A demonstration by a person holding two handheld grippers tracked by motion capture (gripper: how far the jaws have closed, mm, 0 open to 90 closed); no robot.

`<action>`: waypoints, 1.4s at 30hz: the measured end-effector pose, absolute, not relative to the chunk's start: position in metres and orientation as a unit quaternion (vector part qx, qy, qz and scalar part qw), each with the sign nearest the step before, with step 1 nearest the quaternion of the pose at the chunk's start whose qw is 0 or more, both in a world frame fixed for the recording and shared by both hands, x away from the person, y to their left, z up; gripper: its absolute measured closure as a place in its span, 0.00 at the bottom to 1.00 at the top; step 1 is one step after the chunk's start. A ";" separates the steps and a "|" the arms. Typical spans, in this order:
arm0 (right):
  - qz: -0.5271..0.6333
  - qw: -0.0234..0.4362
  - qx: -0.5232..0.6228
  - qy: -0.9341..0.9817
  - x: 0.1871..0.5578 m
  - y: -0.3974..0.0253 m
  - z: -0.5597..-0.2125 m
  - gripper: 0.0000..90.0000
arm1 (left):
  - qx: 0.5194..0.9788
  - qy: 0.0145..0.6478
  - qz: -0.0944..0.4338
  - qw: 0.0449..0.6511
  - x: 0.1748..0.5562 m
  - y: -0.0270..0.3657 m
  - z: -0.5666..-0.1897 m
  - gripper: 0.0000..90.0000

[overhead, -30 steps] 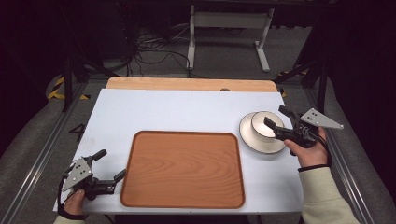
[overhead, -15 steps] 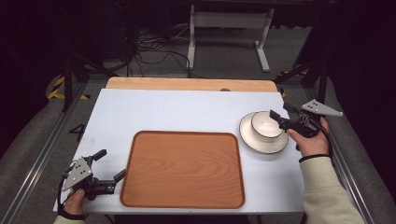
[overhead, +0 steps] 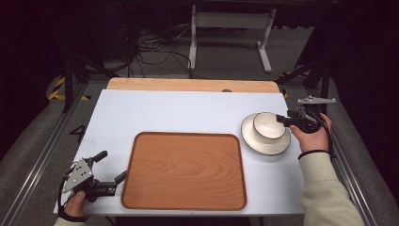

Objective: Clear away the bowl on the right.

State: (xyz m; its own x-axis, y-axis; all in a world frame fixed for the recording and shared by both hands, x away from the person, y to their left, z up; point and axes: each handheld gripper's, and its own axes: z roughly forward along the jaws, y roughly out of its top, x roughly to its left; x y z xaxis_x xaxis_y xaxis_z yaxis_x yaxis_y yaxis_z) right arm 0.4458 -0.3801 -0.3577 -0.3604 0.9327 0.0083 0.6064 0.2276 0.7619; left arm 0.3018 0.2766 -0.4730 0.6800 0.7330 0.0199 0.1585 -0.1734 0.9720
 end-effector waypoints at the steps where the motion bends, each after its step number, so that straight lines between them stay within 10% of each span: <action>1: 0.348 0.234 0.515 0.748 0.446 -0.380 -0.358 0.49 | 0.723 0.308 0.255 0.564 0.302 0.277 -0.473 0.00; 42: 0.273 0.117 0.683 0.667 0.471 -0.380 -0.404 0.92 | 0.724 0.309 0.254 0.563 0.302 0.276 -0.473 0.00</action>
State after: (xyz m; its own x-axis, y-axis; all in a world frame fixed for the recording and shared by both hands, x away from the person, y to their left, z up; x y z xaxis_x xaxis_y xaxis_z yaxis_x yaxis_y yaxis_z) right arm 0.4714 -0.3803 -0.4037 -0.0386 0.9756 0.2162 0.8474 -0.0827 0.5244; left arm 0.3021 0.2765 -0.4729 0.6807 0.7323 0.0195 0.1613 -0.1757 0.9711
